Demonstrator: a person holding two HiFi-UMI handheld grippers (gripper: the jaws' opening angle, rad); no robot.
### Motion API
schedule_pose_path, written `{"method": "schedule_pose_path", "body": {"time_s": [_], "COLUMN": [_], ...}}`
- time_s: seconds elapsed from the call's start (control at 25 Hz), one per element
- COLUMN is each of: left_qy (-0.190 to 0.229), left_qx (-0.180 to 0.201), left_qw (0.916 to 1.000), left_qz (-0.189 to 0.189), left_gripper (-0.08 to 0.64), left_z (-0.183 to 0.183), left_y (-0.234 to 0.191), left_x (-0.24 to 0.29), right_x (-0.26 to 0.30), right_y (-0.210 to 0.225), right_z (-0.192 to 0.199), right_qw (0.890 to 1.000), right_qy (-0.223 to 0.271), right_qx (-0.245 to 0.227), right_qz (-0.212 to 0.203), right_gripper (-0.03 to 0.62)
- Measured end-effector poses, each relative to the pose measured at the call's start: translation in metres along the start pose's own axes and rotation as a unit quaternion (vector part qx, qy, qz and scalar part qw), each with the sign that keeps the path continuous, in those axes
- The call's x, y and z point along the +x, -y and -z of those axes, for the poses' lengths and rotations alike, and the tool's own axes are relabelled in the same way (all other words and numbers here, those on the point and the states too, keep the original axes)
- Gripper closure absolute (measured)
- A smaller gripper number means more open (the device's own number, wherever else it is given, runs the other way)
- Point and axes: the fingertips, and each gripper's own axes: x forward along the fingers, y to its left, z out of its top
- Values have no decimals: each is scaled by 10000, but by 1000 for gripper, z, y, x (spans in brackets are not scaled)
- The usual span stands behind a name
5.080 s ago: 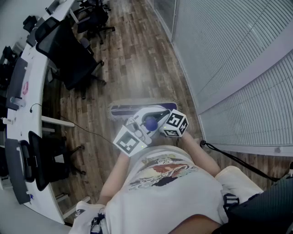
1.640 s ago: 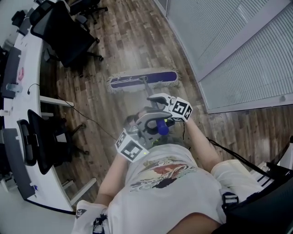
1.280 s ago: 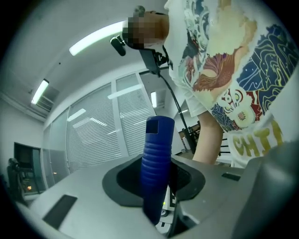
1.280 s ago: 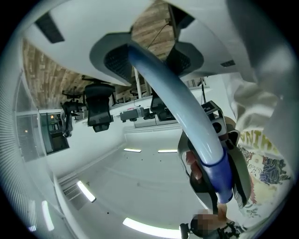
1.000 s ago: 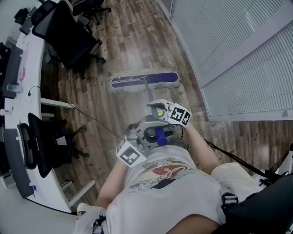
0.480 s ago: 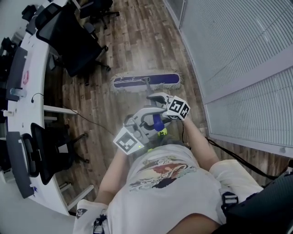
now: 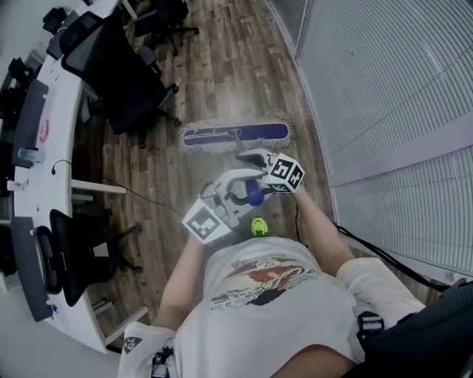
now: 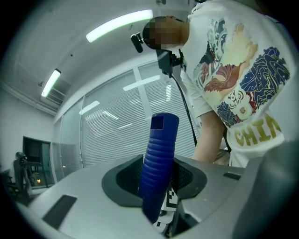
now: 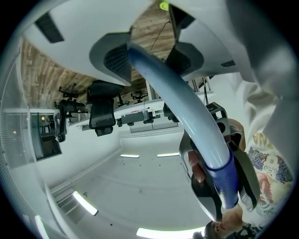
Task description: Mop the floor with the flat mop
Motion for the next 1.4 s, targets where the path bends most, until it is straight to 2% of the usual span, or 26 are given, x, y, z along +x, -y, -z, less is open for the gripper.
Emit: {"method": "schedule_pose_path", "body": {"time_s": [0.4, 0.56, 0.72, 0.92, 1.04, 1.2, 1.4], "left_qy": [-148, -87, 166, 300, 52, 42, -51], "left_qx": [108, 61, 82, -193, -100, -120, -124], "left_qw": [9998, 9999, 9998, 9989, 9997, 9996, 9996], "left_qz": [70, 3, -122, -308, -204, -248, -248], "left_gripper": [420, 420, 422, 422, 420, 420, 420], "left_z": [35, 49, 50, 58, 75, 89, 93], "left_y": [-73, -121, -178, -247, -273, -304, -327], "left_x": [11, 6, 1, -24, -40, -50, -52], "right_x": [23, 43, 63, 103, 127, 149, 157], "right_y": [80, 122, 166, 214, 237, 266, 284], "right_z": [-11, -25, -47, -72, -77, -78, -94], "right_qw": [9998, 9998, 9999, 9994, 9989, 9977, 9987], "right_qy": [-173, -167, -145, -299, -423, -644, -478], "right_qx": [-102, -80, -66, -145, -179, -221, -131], "right_qz": [10, 4, 59, 7, -40, -47, 87], "right_gripper": [391, 391, 391, 391, 391, 391, 391]}}
